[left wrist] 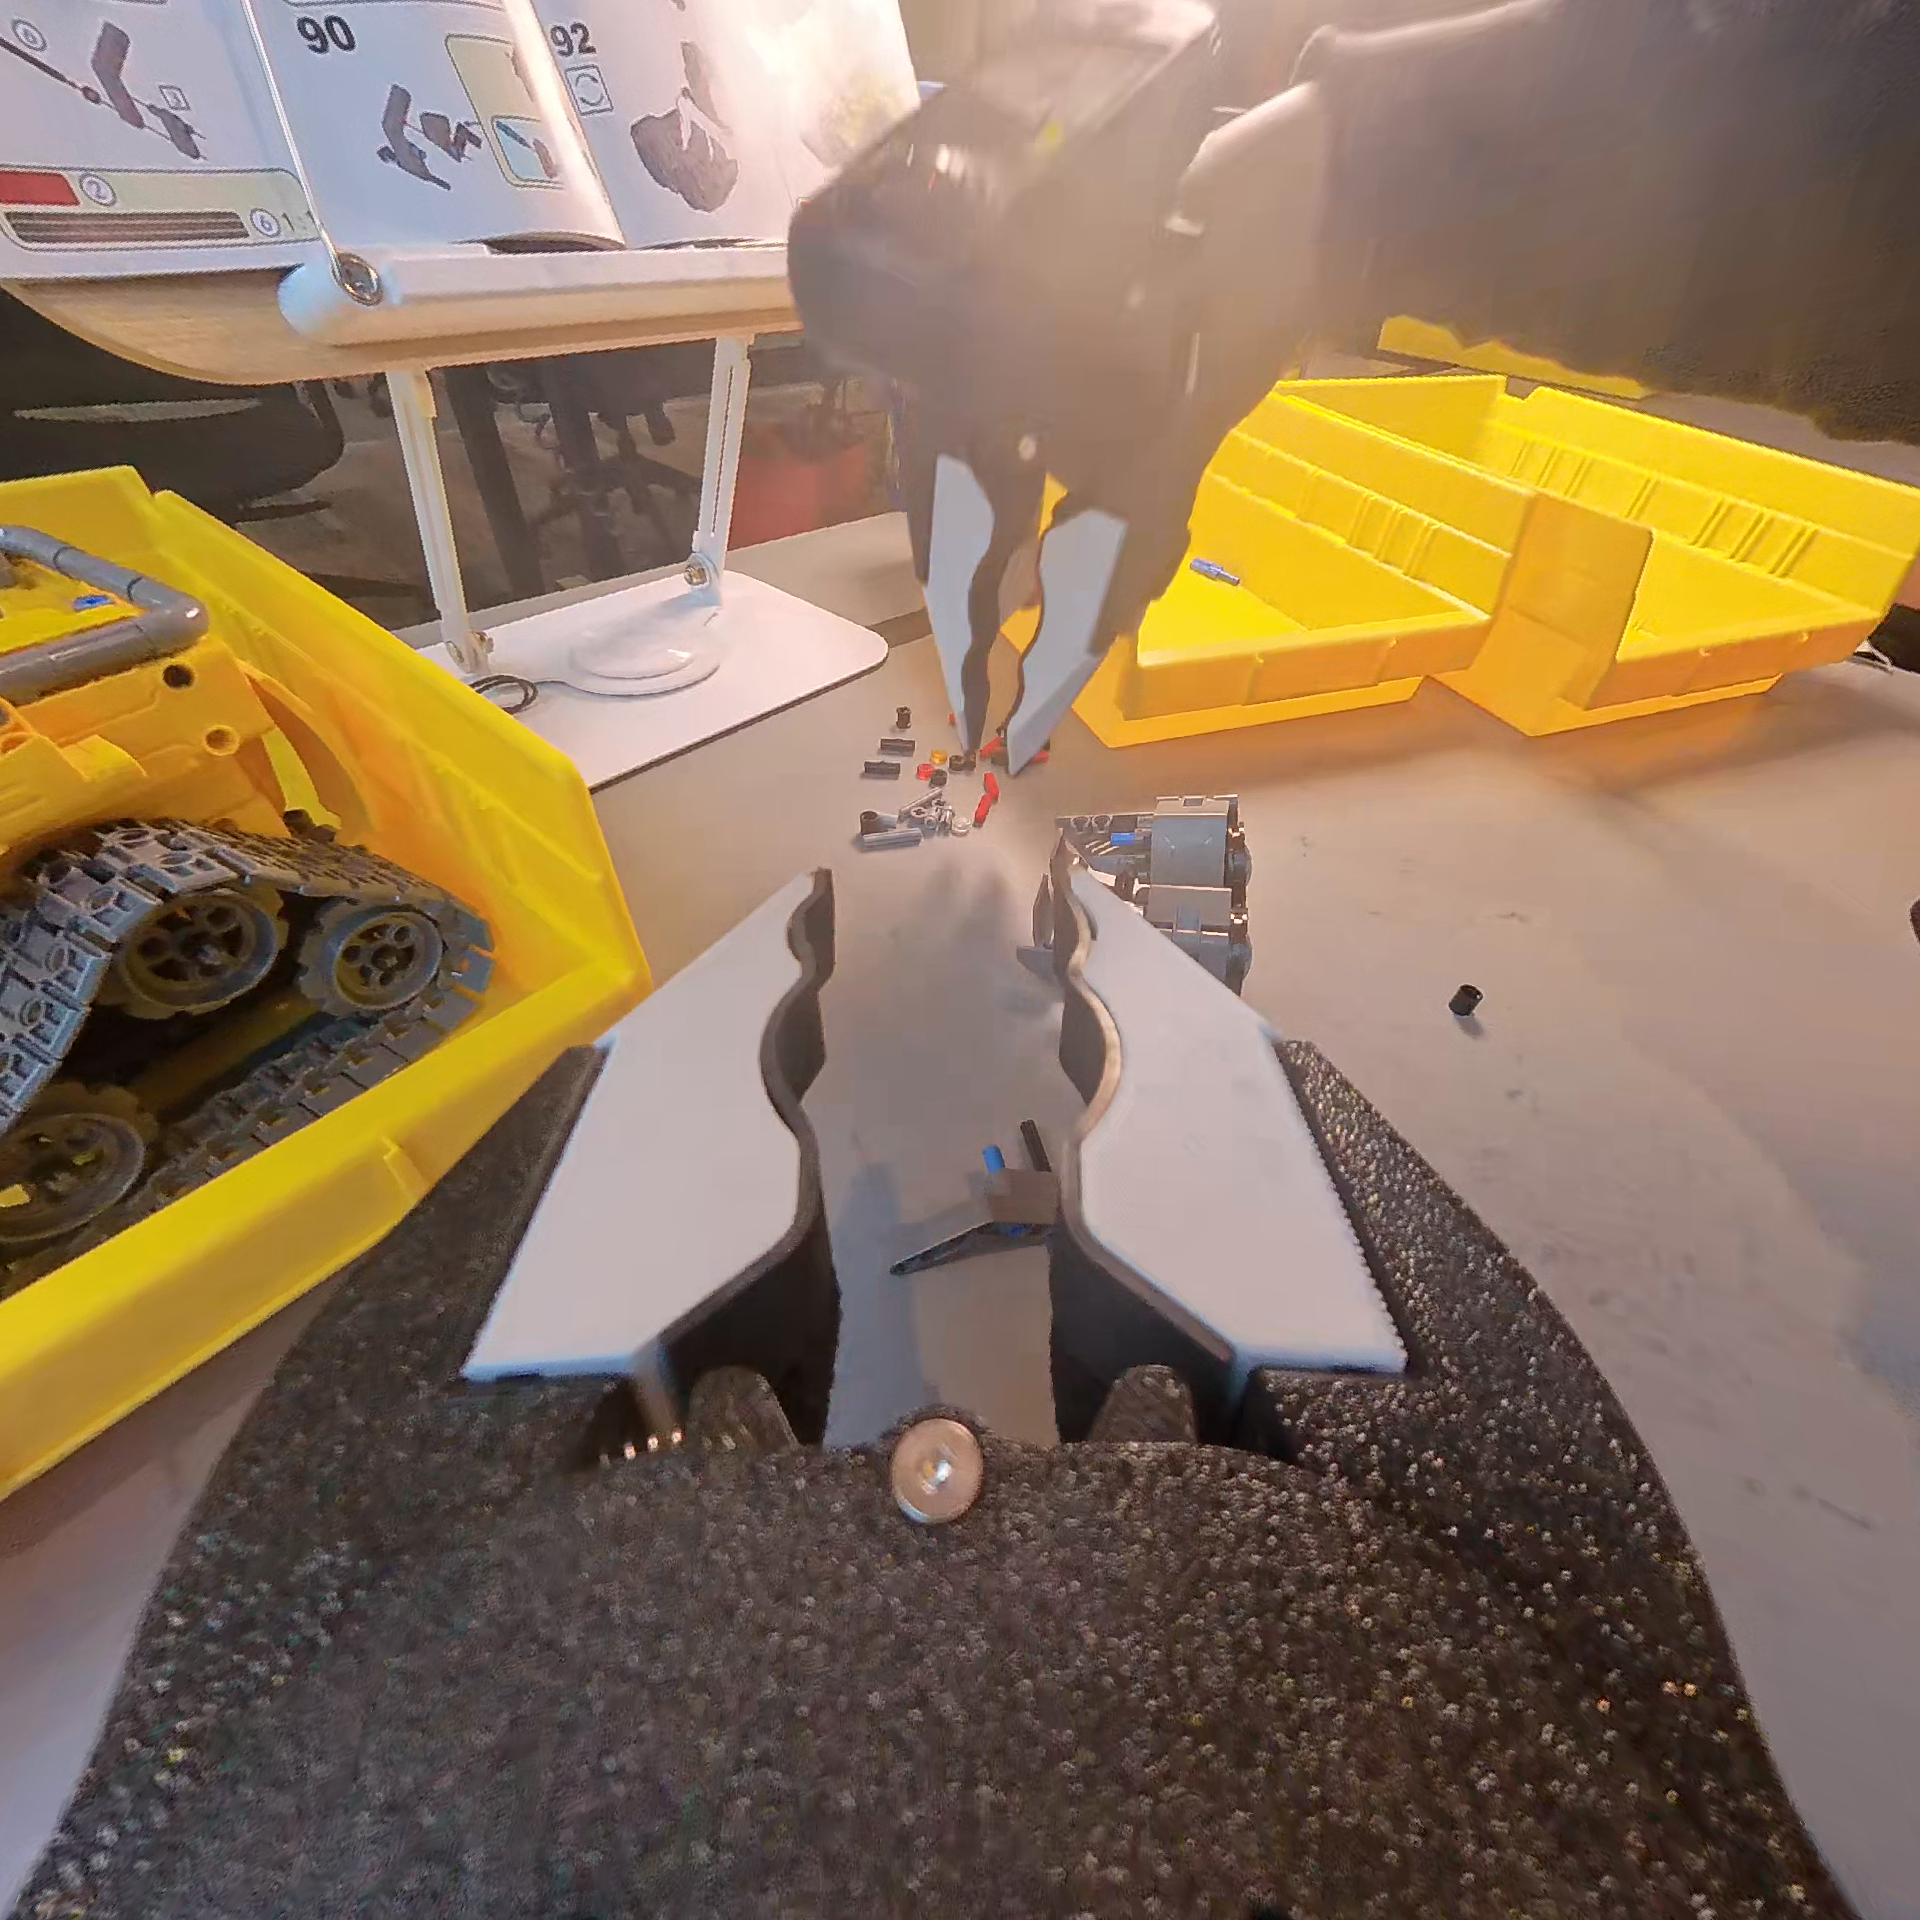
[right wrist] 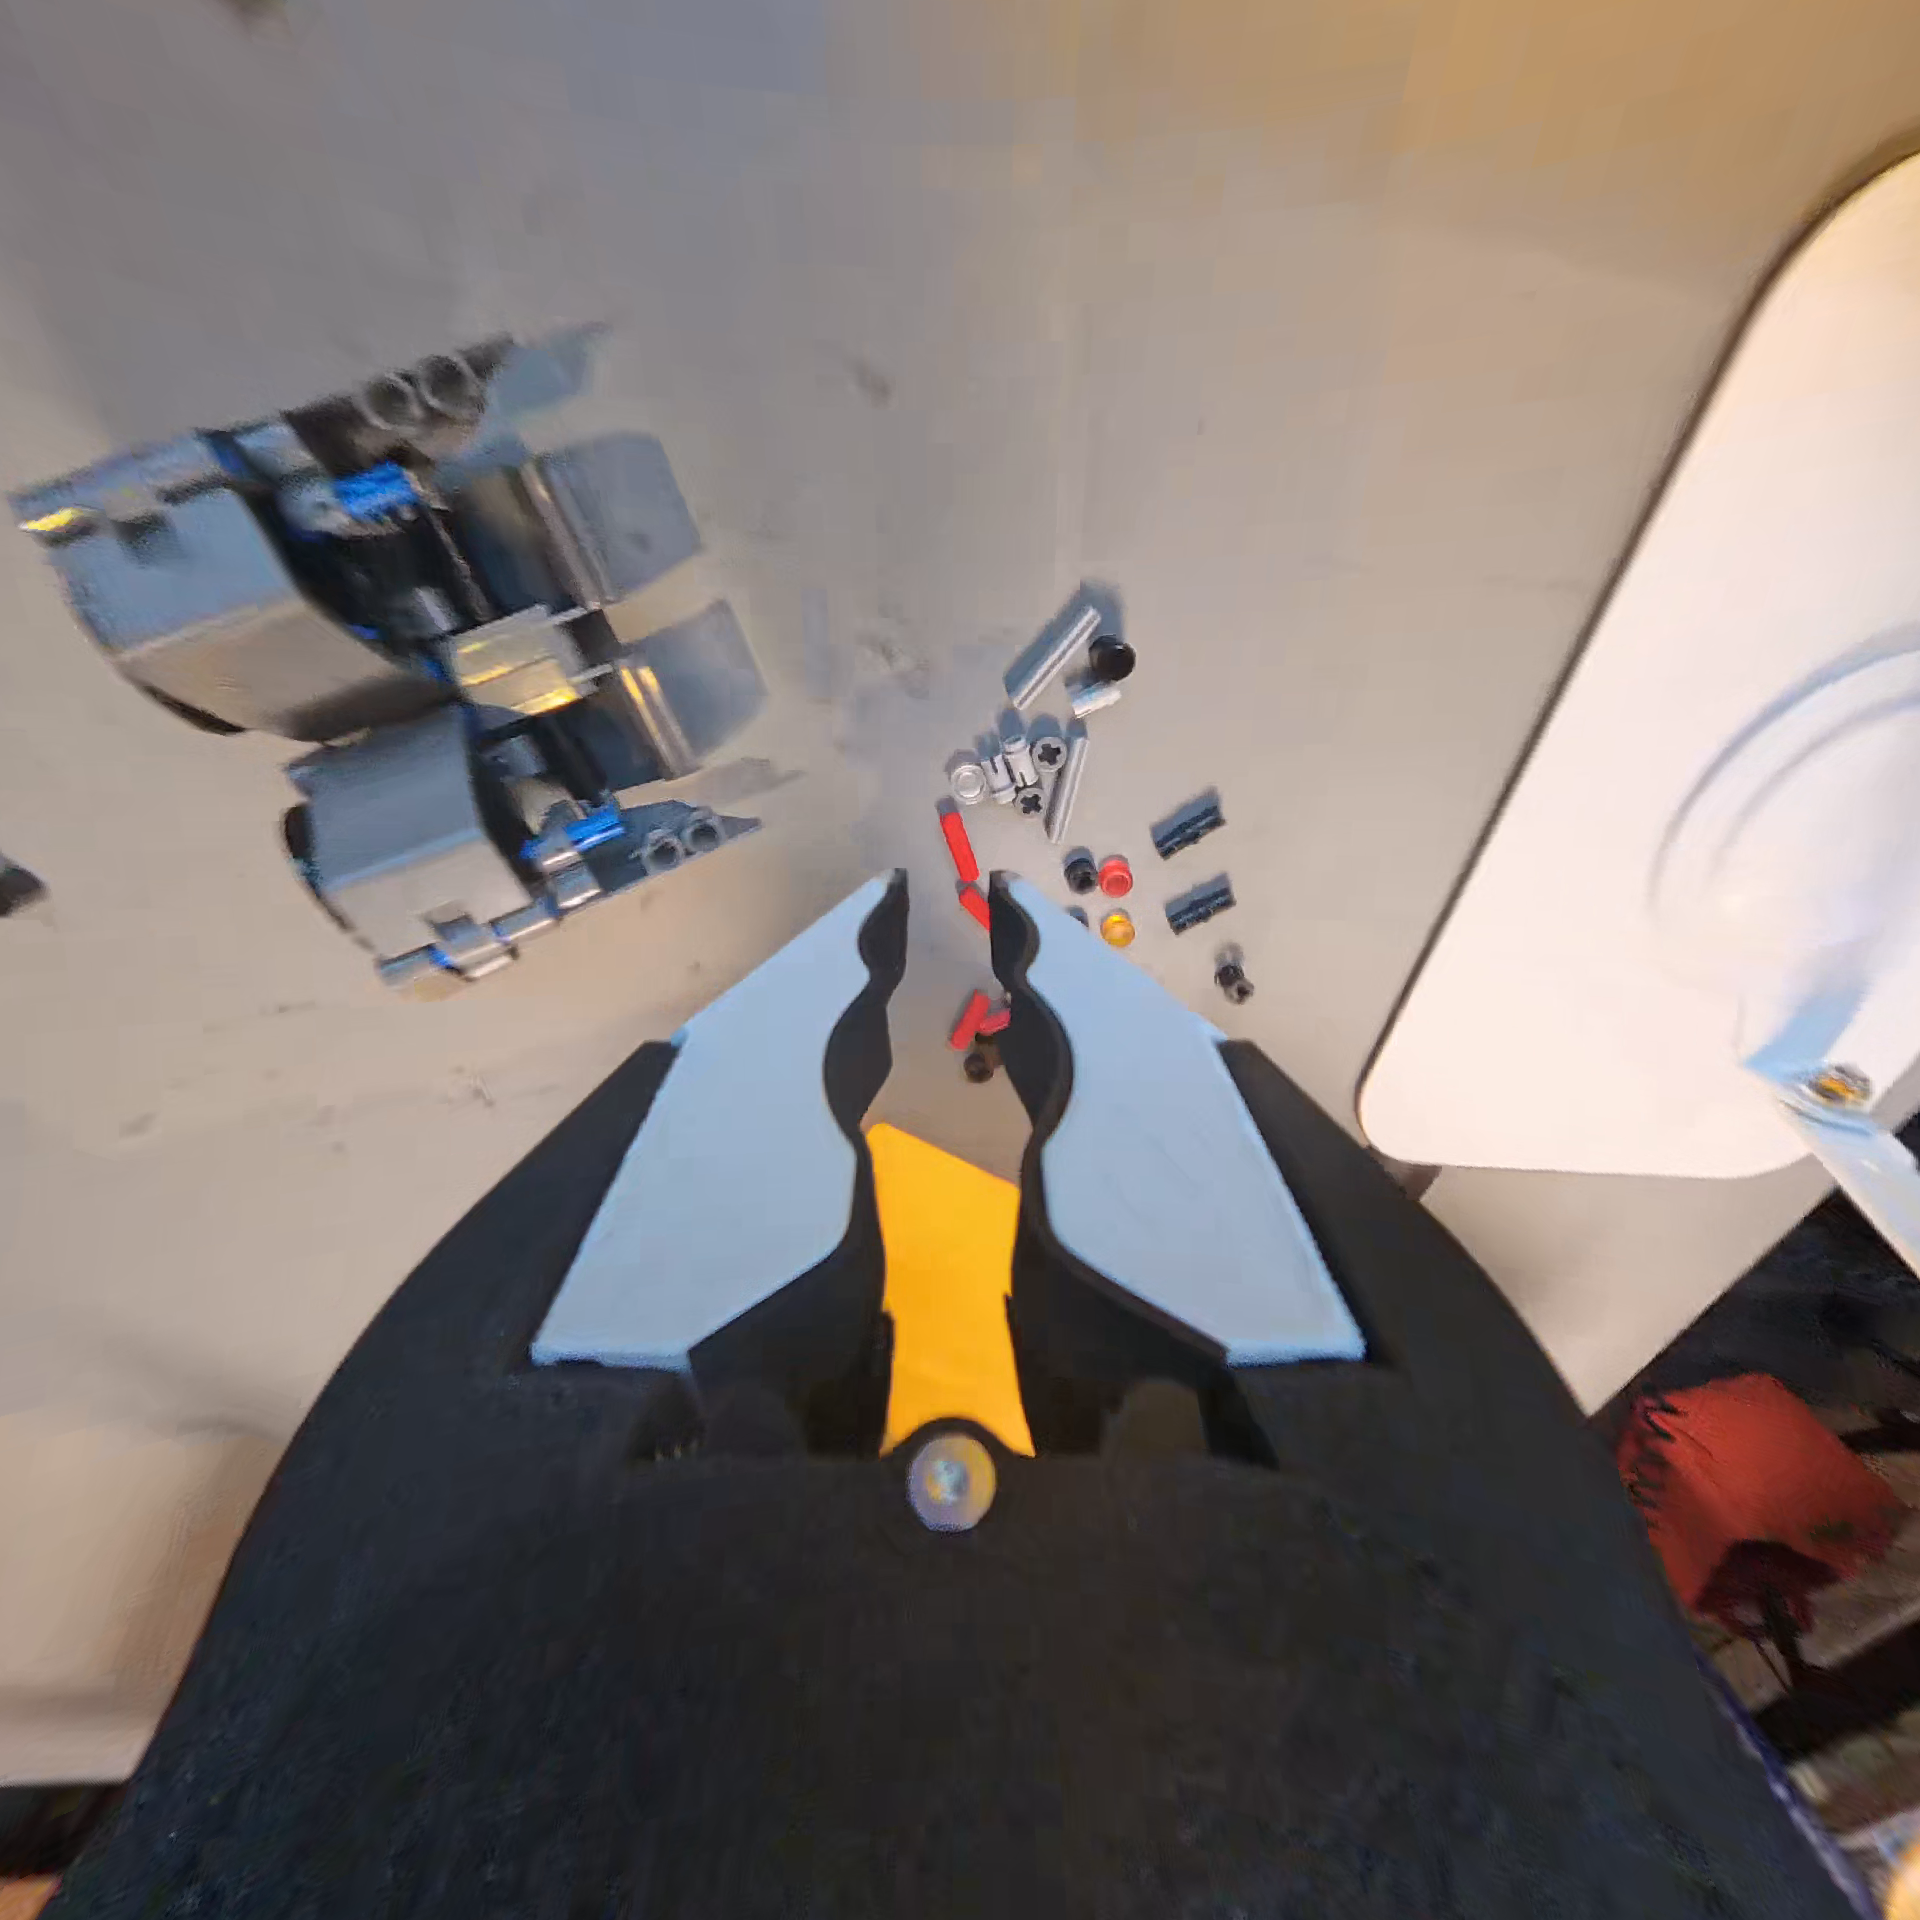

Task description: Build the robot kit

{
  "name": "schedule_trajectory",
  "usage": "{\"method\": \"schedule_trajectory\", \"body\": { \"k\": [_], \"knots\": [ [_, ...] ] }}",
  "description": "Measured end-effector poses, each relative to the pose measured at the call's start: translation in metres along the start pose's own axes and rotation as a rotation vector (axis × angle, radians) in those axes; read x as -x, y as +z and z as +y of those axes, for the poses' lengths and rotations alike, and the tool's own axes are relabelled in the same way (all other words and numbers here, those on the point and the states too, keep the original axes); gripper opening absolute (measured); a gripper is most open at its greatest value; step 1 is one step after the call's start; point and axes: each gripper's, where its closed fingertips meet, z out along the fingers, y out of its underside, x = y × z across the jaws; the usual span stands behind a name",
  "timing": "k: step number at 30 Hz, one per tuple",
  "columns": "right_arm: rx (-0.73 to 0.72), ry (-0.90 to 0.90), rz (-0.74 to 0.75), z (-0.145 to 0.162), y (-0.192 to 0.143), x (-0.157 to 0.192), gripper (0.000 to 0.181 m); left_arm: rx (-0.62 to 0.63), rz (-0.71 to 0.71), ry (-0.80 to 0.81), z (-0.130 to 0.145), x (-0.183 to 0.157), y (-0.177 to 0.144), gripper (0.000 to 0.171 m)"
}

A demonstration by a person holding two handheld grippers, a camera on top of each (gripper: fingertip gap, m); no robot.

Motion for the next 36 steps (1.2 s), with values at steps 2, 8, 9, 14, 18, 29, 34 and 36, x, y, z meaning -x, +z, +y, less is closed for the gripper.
{"method": "schedule_trajectory", "body": {
  "k": [2,8,9,14,18,29,34,36],
  "knots": [
    [0.053,-0.028,-0.036,0.003,0.015,0.001,0.012,-0.003,-0.002,0.001,-0.001,0.001,-0.001,0.041],
    [0.106,-0.048,-0.076,0.006,0.028,0.003,0.007,-0.01,0.002,-0.012,-0.003,0.002,-0.002,0.041],
    [0.105,-0.049,-0.088,0.006,0.028,0.005,0.004,-0.011,0.003,-0.013,-0.003,0.002,-0.002,0.041],
    [0.113,-0.047,-0.109,0.007,0.029,0.007,0.0,0.0,0.003,-0.011,0.0,0.001,0.0,0.041],
    [0.105,-0.018,-0.106,0.007,0.028,0.006,0.0,0.001,0.002,-0.007,0.0,0.001,0.0,0.041],
    [0.222,0.145,-0.209,0.026,0.022,0.015,0.01,0.008,0.009,0.004,0.001,-0.002,0.001,0.041],
    [0.248,0.169,-0.237,0.023,0.027,0.016,0.011,0.003,0.007,0.0,-0.001,-0.001,0.0,0.041],
    [0.262,0.161,-0.225,0.024,0.028,0.013,0.005,0.004,0.007,0.001,-0.001,-0.001,0.0,0.041]
  ]
}}
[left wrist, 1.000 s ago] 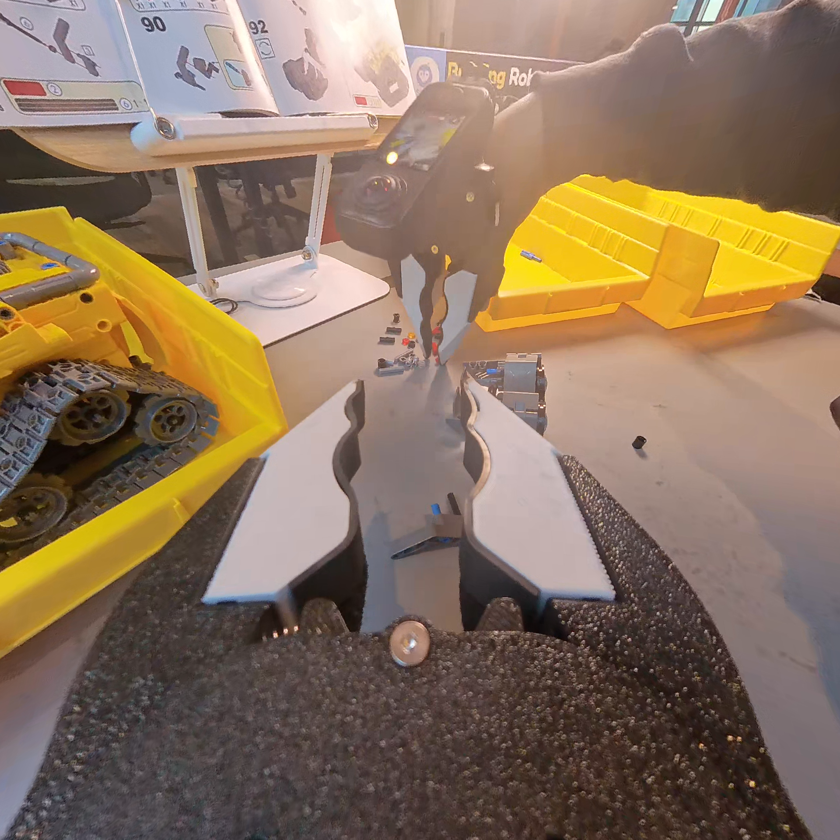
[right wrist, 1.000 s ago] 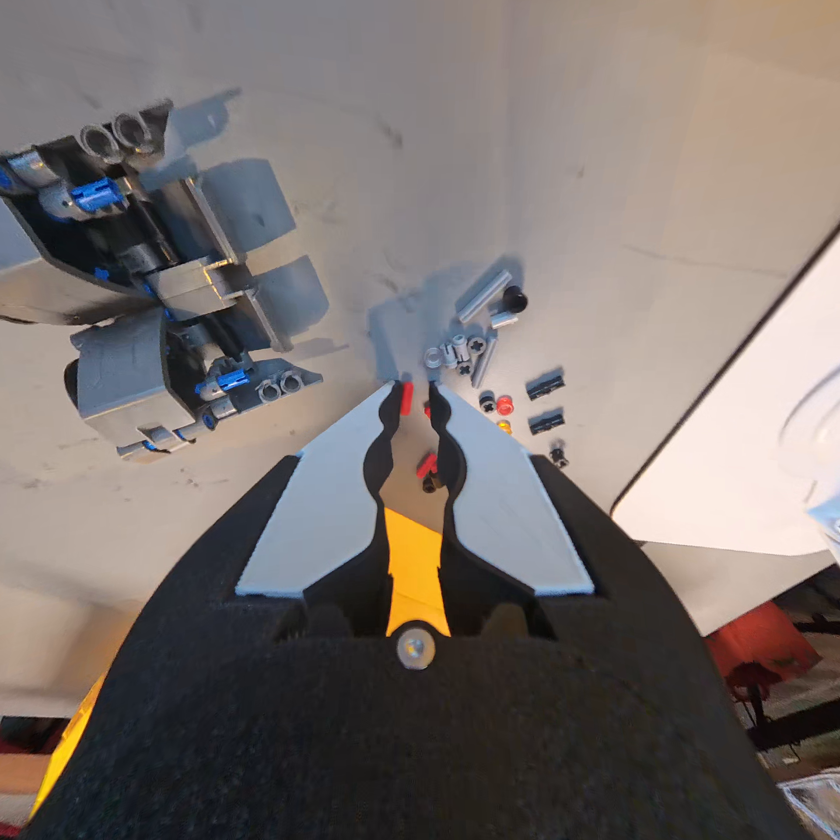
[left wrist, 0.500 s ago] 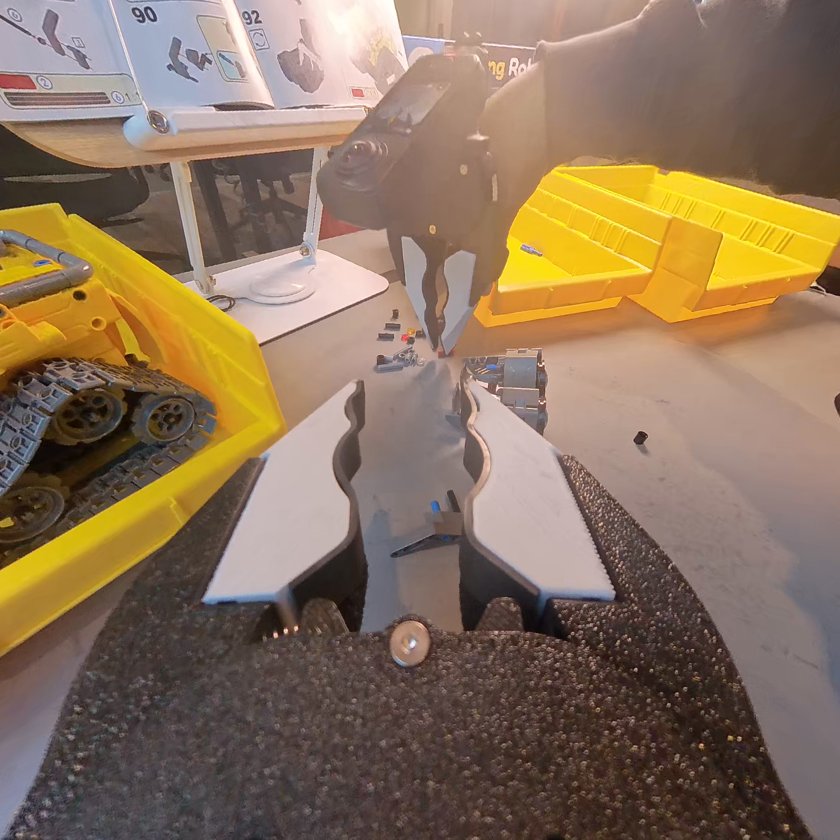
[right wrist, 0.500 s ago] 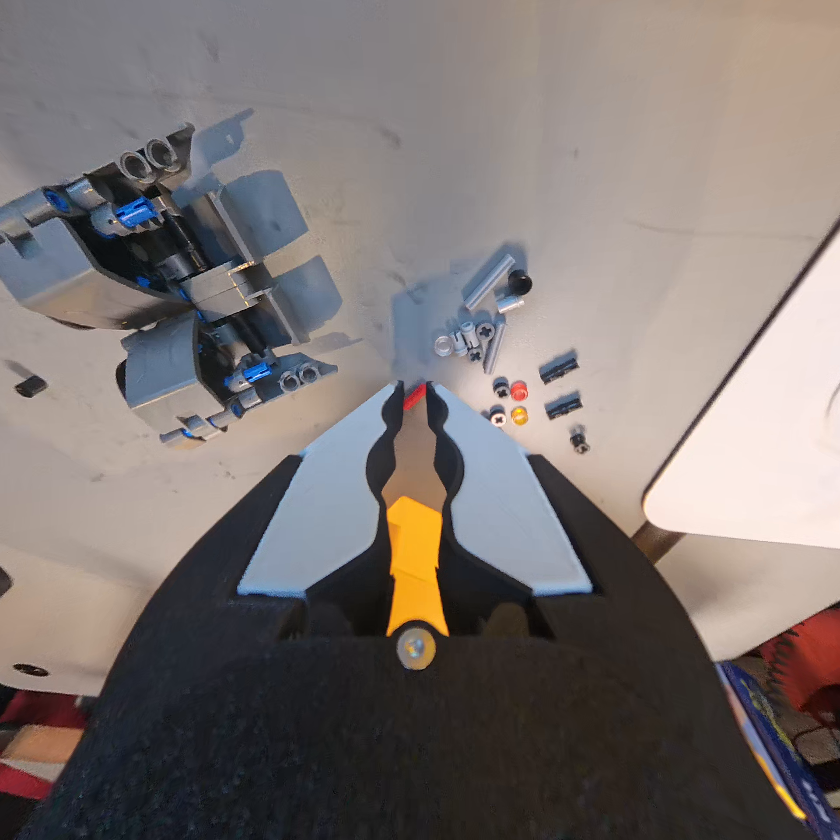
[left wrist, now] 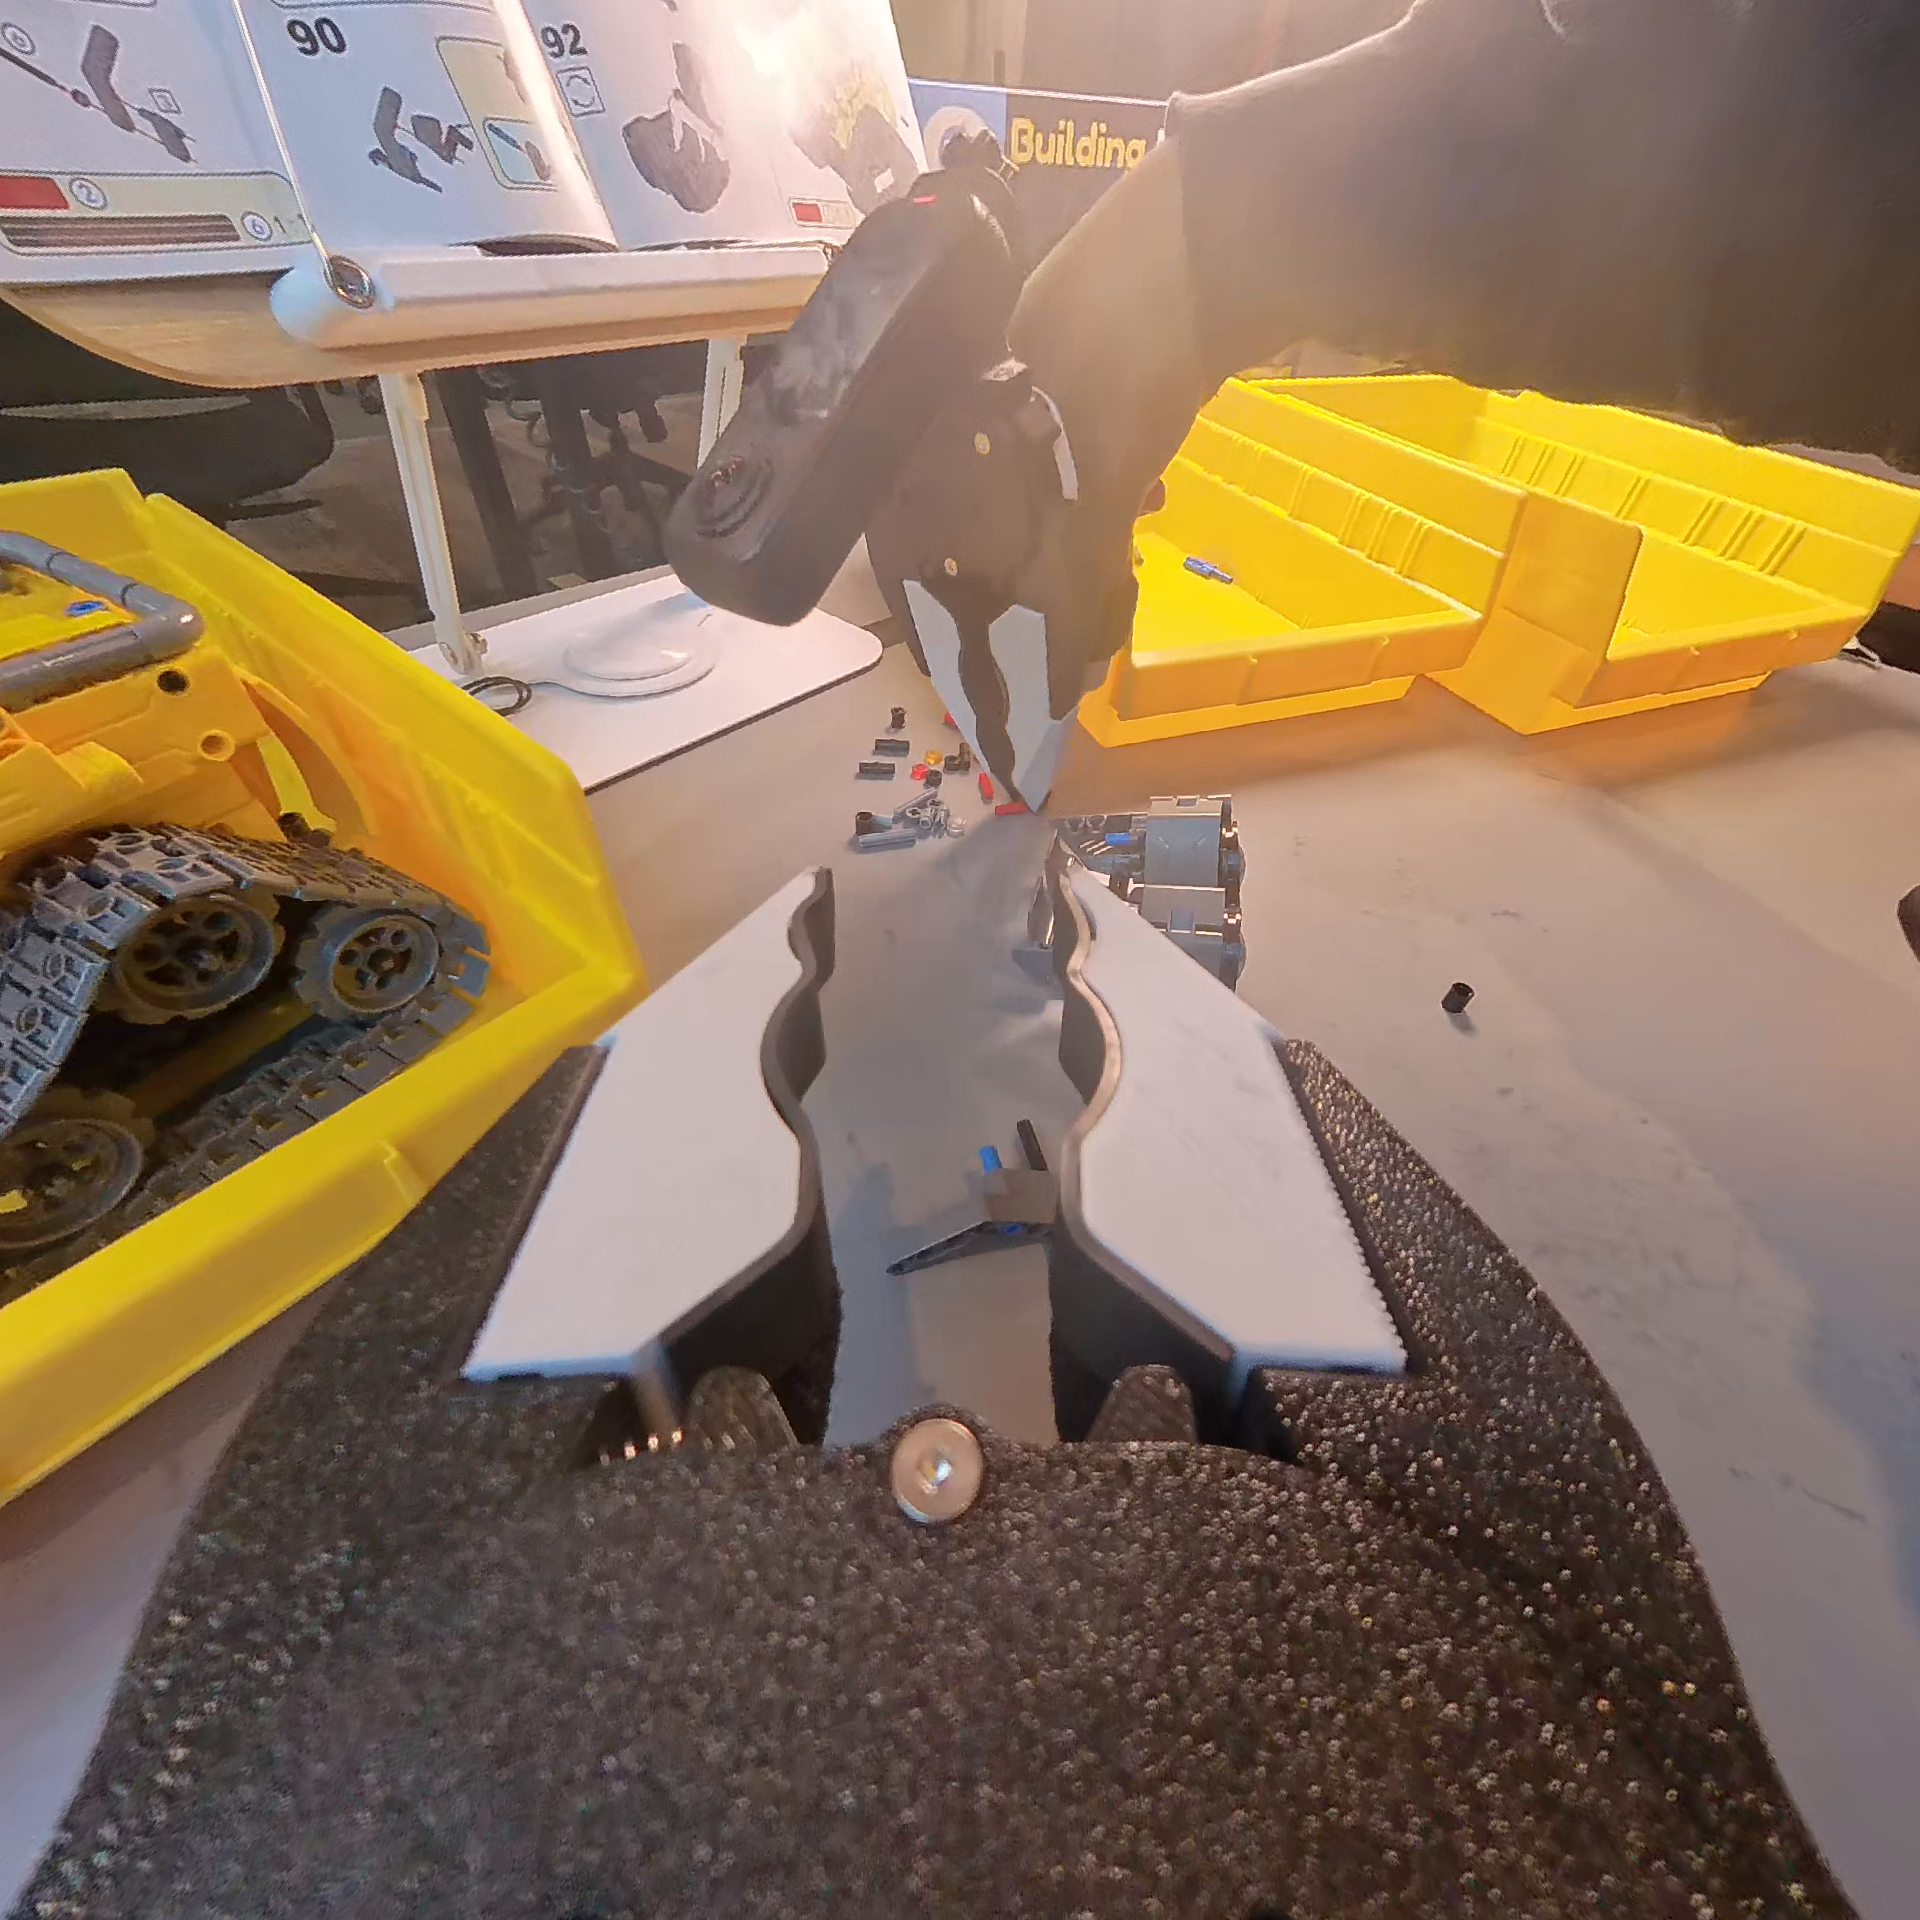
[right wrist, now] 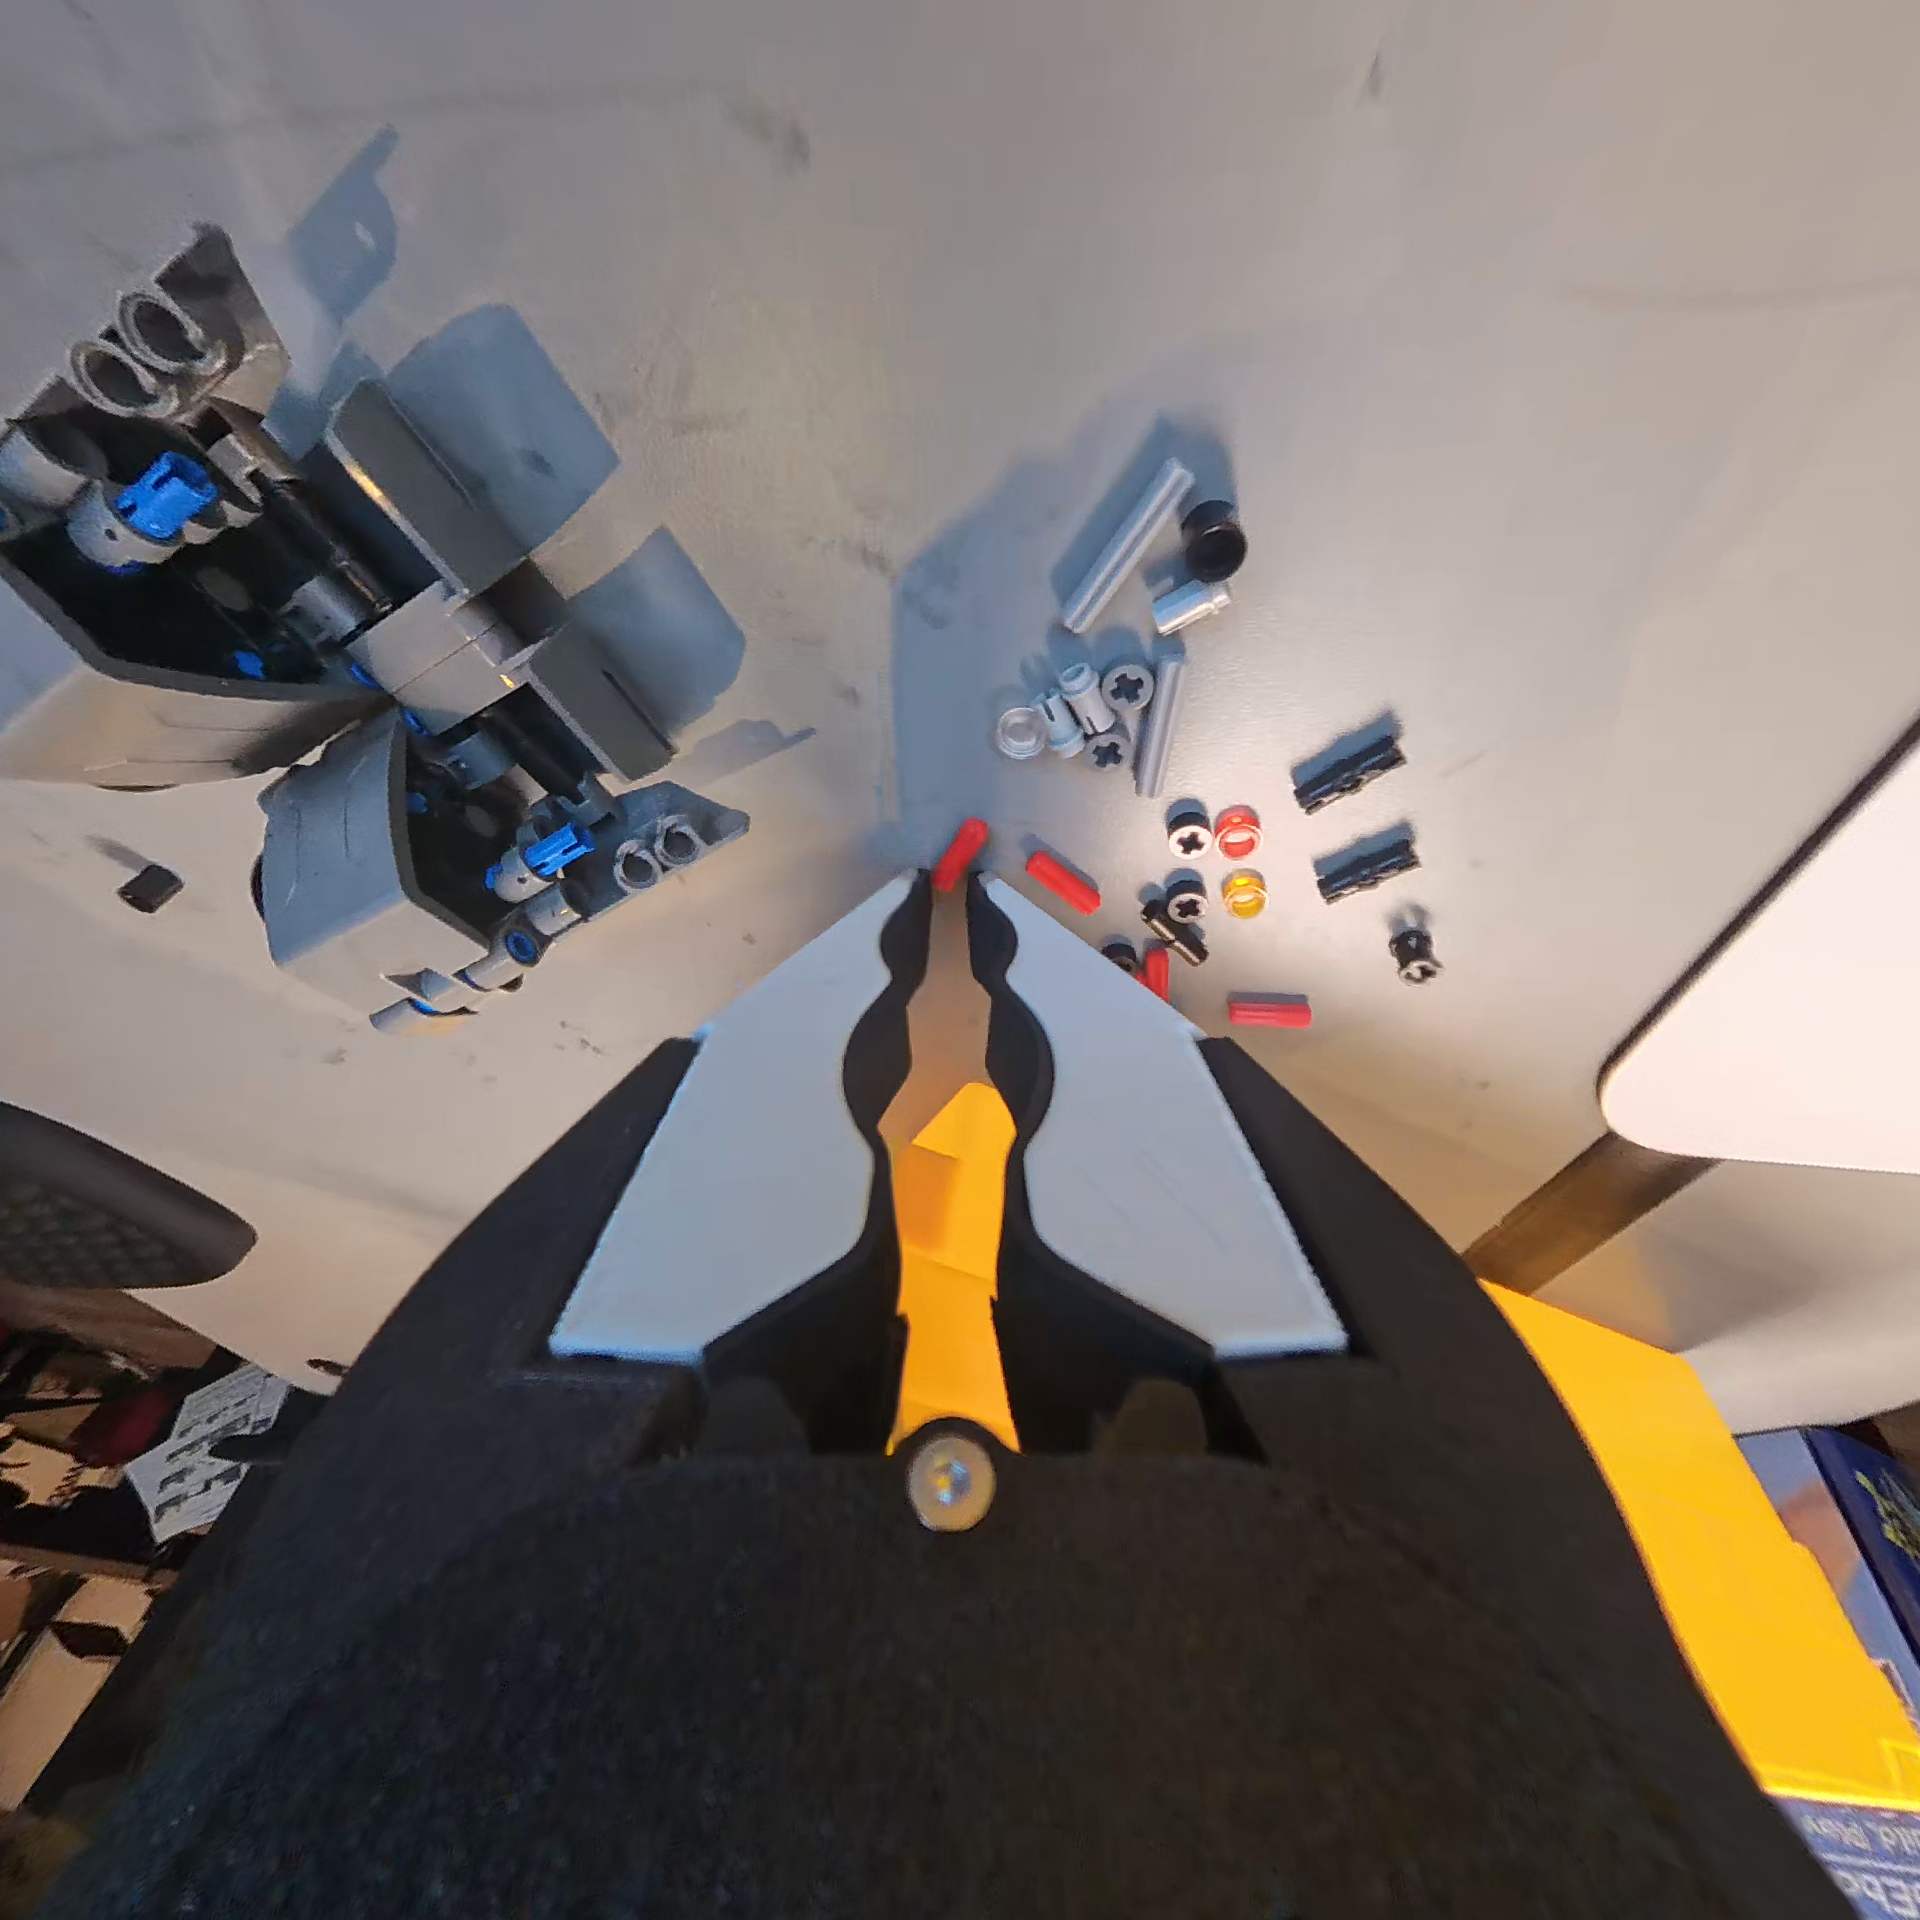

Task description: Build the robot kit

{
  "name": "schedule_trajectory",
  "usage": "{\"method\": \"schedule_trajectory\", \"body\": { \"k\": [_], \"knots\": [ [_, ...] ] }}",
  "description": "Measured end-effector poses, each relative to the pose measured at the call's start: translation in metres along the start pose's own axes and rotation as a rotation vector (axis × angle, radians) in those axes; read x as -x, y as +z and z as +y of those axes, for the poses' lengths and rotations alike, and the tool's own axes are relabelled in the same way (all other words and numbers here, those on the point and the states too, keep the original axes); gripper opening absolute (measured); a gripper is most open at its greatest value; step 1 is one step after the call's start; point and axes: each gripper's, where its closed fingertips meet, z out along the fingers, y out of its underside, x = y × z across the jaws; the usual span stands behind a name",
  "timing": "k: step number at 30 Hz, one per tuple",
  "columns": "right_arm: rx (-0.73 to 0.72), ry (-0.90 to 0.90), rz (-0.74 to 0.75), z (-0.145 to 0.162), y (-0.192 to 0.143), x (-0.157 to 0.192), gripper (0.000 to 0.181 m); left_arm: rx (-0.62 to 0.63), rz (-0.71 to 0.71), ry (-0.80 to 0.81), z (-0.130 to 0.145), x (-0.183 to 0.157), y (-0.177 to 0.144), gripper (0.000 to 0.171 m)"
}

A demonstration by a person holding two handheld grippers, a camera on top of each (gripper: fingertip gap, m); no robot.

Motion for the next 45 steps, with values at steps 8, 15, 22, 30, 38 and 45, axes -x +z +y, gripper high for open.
{"method": "schedule_trajectory", "body": {
  "k": [8,15,22,30,38,45],
  "knots": [
    [-0.066,-0.022,0.096,0.003,-0.018,0.007,0.002,0.002,-0.006,0.016,-0.001,0.0,-0.001,0.041],
    [-0.297,-0.119,0.127,0.009,-0.036,0.11,0.002,0.021,0.001,0.009,0.005,-0.001,0.003,0.041],
    [-0.374,0.004,0.135,0.01,0.011,0.134,0.002,0.048,0.003,0.027,0.013,-0.004,0.007,0.041],
    [-0.442,0.048,0.132,0.006,0.017,0.132,0.003,0.05,0.004,0.028,0.013,-0.004,0.007,0.041],
    [-0.677,0.118,0.189,0.005,-0.031,0.13,0.015,0.043,0.002,0.024,0.012,-0.004,0.006,0.041],
    [-1.044,0.364,0.404,0.087,-0.133,0.089,0.018,0.064,0.007,0.033,0.018,-0.006,0.01,0.041]
  ]
}}
